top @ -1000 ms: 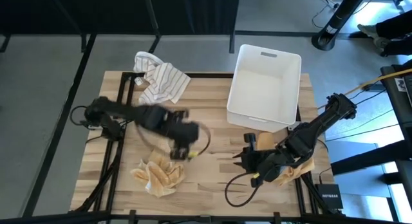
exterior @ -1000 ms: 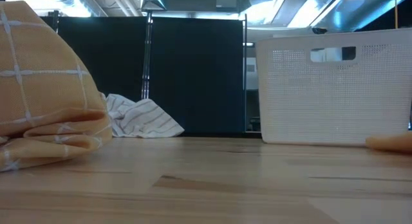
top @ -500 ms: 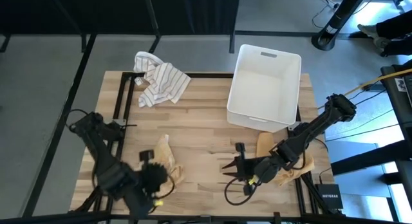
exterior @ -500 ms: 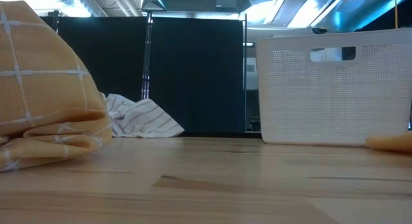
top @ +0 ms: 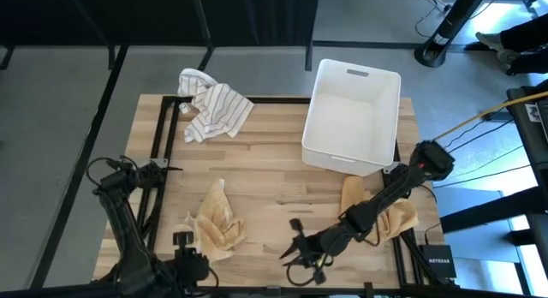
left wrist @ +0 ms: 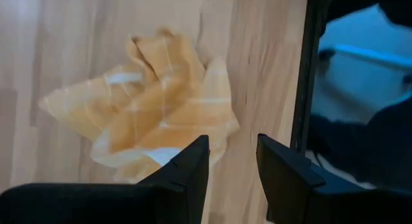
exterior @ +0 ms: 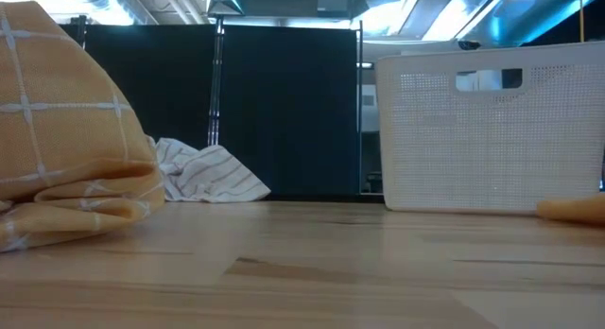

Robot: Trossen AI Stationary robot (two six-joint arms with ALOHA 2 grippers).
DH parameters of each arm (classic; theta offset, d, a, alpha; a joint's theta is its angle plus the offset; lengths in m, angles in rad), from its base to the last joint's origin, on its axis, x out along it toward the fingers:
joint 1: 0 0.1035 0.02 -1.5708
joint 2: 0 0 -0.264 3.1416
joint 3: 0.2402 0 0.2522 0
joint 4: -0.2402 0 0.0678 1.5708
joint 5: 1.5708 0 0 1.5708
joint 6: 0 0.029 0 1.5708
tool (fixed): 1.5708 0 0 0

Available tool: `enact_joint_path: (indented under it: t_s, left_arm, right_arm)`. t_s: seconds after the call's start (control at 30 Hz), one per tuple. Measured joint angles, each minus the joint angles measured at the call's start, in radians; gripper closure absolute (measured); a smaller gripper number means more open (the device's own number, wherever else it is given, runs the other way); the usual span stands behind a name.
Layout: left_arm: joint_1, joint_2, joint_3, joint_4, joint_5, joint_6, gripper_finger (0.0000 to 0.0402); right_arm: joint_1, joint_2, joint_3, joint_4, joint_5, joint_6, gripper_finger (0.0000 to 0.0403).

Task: Fold towel
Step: Fold the yellow patterned towel

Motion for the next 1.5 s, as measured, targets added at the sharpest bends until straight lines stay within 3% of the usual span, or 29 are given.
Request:
enact_joint_path:
  t_s: [0.2, 0.4, 0.57, 0.77, 1.0, 1.17, 1.3, 1.4, 1.5]
  left_arm:
    - [0.009, 0.058, 0.0, -0.014, 0.102, 0.046, 0.0254]
    - [0.015, 0.091, 0.0, -0.037, 0.103, 0.285, 0.0221]
    - [0.021, 0.143, 0.0, -0.037, 0.049, 0.519, 0.0226]
    - [0.023, 0.176, -0.025, -0.035, 0.044, 0.659, 0.0254]
    - [0.022, 0.143, -0.181, -0.04, 0.086, 0.633, 0.028]
    - [0.029, 0.113, -0.213, -0.037, 0.059, 0.606, 0.0295]
    - [0.044, 0.083, -0.213, -0.037, 0.056, 0.527, 0.0343]
    - [0.064, 0.05, -0.212, -0.037, 0.115, 0.474, 0.039]
    - [0.095, 0.007, -0.21, -0.038, 0.121, 0.417, 0.0395]
  right_arm:
    - [0.0, 0.104, 0.07, 0.03, -0.007, 0.003, 0.03]
    - [0.0, 0.145, 0.102, -0.003, -0.026, 0.009, 0.0231]
    - [0.005, 0.144, 0.104, -0.043, -0.035, 0.06, 0.0193]
    - [0.013, 0.144, 0.104, -0.072, -0.044, 0.063, 0.0194]
    - [0.013, 0.144, 0.103, -0.075, -0.044, 0.059, 0.0206]
    - [0.013, 0.144, 0.103, -0.074, -0.042, 0.059, 0.0208]
    - [0.013, 0.144, 0.103, -0.075, -0.023, 0.061, 0.0208]
    - [0.01, 0.142, 0.103, -0.075, -0.022, 0.086, 0.0208]
    - [0.004, 0.127, 0.103, -0.097, -0.028, 0.083, 0.0208]
